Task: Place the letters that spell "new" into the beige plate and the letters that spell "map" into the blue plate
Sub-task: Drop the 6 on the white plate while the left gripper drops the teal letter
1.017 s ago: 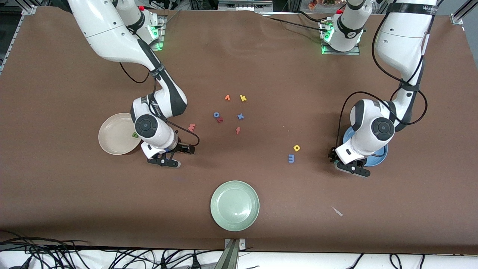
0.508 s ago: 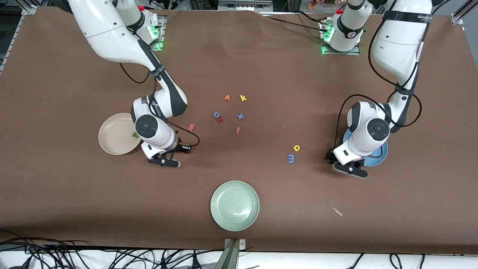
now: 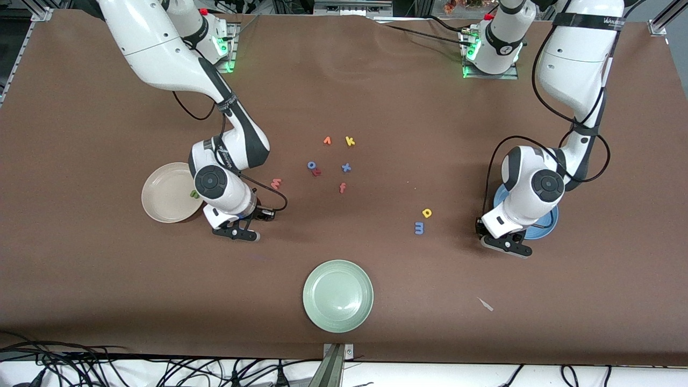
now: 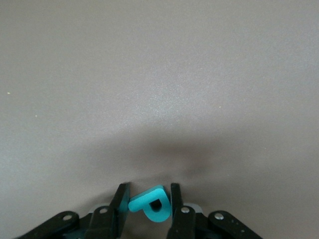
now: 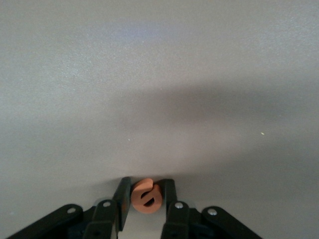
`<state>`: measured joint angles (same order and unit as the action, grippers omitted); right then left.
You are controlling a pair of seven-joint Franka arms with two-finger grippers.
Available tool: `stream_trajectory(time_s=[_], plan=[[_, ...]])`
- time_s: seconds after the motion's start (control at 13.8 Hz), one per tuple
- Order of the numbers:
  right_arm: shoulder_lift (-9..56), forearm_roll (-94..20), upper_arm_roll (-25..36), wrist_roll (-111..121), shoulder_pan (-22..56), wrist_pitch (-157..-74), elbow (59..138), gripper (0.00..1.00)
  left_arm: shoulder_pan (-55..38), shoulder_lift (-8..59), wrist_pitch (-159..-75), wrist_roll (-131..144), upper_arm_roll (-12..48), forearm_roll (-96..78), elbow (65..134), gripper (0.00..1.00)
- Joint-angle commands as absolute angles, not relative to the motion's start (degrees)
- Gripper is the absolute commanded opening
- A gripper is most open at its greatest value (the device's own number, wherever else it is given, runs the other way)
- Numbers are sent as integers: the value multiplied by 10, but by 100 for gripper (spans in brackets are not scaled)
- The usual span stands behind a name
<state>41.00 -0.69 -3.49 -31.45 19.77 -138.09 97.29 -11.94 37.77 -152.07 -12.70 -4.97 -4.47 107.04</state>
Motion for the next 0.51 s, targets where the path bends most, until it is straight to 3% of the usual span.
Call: stream_trajectory(time_s=[0.0, 0.44], plan=[[425, -22, -36, -312, 199, -1386, 952, 25, -119, 360, -1507, -125, -48, -41, 1068, 6], [414, -50, -32, -291, 185, -1294, 914, 24, -100, 299, -1414, -129, -48, -37, 1051, 5]])
